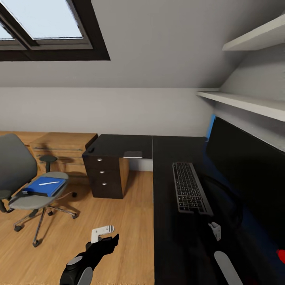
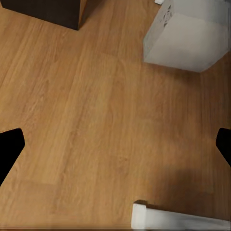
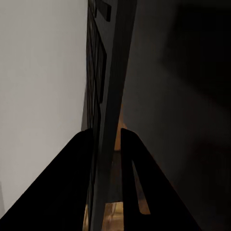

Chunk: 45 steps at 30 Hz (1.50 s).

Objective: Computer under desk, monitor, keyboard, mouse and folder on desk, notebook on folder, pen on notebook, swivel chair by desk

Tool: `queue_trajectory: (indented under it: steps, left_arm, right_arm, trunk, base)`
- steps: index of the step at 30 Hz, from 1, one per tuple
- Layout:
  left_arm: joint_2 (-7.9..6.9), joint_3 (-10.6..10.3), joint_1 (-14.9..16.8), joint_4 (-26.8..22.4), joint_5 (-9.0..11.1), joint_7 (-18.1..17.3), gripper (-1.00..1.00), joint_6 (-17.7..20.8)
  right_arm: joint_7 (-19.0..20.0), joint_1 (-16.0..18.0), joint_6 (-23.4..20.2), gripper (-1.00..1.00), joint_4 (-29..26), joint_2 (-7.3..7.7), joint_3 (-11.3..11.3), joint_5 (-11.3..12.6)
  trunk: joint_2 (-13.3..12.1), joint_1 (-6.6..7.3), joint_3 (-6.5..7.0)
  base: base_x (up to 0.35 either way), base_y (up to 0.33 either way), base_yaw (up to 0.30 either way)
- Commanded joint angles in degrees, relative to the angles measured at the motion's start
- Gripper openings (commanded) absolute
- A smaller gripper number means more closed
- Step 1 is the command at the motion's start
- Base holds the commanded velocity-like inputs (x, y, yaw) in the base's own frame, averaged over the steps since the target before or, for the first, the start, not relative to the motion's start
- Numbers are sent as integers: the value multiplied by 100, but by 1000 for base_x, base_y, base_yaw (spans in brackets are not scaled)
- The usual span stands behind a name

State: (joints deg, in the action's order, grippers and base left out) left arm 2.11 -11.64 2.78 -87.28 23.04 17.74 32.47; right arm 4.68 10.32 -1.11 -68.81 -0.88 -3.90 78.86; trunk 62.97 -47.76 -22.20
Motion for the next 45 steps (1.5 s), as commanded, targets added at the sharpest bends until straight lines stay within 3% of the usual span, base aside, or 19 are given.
queue_trajectory:
  steps: [1,15,45]
  left_arm:
    - [0,-5,4,-8,61,54,100,19]
    - [0,3,3,-124,84,54,100,36]
    - [9,-5,3,-193,87,54,100,49]
  right_arm:
    - [37,4,-12,-100,5,-6,-8,68]
    - [33,75,-12,-100,495,-9,11,55]
    - [33,170,21,-100,632,-9,4,24]
  trunk:
    - [5,2,-6]
    - [5,2,-6]
    - [1208,-657,-545]
  base:
    - [-219,-218,0]
    - [-35,-31,0]
    - [0,0,0]
